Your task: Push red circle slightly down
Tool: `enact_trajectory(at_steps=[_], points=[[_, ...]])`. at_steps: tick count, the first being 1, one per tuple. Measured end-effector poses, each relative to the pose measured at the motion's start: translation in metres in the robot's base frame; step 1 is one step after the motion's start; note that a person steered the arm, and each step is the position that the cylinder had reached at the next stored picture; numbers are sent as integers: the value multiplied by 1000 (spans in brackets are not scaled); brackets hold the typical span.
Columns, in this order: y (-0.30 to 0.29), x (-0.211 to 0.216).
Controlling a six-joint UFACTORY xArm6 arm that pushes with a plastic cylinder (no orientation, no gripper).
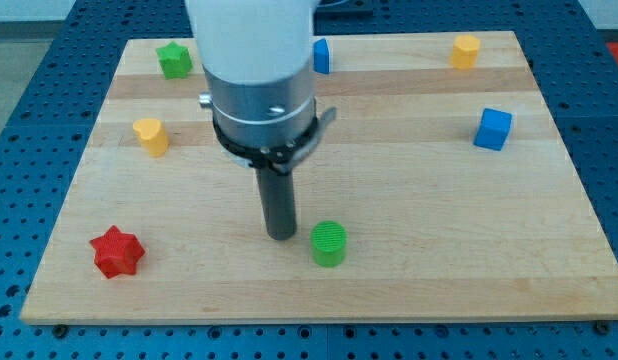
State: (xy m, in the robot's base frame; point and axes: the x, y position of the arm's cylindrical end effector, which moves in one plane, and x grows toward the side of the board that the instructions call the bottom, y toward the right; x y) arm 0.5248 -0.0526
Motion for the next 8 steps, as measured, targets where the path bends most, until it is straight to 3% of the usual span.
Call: enact_trajectory(at_steps=[6, 8], points=[[-62, -159], [-23, -162]])
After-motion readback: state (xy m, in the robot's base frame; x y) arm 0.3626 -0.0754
